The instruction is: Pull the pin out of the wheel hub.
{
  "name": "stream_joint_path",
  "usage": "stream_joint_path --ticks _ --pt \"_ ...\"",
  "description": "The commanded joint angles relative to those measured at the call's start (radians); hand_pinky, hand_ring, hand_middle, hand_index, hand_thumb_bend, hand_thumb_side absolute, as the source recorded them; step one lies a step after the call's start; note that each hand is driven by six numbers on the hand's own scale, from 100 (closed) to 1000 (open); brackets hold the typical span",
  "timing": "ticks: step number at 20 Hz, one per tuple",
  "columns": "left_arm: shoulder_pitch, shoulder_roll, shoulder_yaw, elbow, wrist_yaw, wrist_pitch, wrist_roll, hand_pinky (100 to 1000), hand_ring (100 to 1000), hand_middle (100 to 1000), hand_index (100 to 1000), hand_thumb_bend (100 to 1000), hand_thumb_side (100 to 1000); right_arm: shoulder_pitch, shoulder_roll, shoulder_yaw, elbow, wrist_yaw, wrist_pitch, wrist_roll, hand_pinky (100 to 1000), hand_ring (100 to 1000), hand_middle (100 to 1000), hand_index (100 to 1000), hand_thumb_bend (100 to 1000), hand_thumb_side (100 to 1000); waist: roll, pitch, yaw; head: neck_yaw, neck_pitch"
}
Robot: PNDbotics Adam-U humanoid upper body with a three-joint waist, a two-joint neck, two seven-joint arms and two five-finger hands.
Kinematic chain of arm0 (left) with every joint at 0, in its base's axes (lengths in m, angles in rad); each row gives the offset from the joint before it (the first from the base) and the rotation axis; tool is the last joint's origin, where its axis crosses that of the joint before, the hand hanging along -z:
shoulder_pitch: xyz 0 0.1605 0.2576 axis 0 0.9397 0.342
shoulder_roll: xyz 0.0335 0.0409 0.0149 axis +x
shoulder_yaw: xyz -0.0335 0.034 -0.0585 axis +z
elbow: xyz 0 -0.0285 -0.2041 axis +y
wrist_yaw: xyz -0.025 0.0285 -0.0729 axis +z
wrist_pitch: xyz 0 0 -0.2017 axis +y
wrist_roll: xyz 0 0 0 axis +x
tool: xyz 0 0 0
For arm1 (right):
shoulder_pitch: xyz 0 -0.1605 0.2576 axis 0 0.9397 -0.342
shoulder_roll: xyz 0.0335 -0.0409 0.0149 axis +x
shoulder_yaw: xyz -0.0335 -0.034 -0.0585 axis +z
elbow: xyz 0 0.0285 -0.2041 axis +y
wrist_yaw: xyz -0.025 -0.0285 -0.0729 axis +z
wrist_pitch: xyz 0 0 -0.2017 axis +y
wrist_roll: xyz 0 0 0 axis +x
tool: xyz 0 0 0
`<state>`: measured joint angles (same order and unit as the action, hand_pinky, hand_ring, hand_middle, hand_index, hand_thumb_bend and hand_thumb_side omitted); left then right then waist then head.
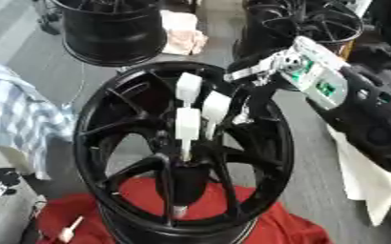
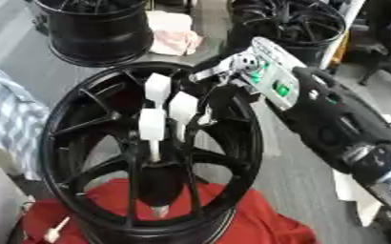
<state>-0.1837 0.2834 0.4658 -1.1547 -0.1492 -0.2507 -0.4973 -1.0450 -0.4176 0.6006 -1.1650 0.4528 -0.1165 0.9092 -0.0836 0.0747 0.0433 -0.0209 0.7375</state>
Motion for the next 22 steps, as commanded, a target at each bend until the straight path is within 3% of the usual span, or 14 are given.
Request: stream_joint_path --ticks 1,15,22 --pt "-0.011 0.023 -0.002 -0.021 0.004 -0.001 -0.004 713 736 655 760 467 590 -0.014 -0.031 -0.016 -0.027 -0.008 0.012 -0.002 873 875 774 852 239 298 0.005 -0.008 0.001 -0.003 0.004" --pt "-0.011 0.022 -0.002 -0.026 0.003 0.000 -0.005 713 737 655 760 468 590 -0.025 -0.017 -0.052 -0.067 -0.041 0.044 -0.013 818 786 595 698 174 351 0.005 -0.007 0.002 -0.008 0.006" --pt "-0.011 0.022 -0.002 -0.028 0.002 0.001 -0.007 713 737 656 760 470 590 -0.032 -0.012 -0.060 -0.085 -0.071 0.046 -0.137 765 696 453 555 123 374 0.004 -0.008 0.002 -0.010 0.006"
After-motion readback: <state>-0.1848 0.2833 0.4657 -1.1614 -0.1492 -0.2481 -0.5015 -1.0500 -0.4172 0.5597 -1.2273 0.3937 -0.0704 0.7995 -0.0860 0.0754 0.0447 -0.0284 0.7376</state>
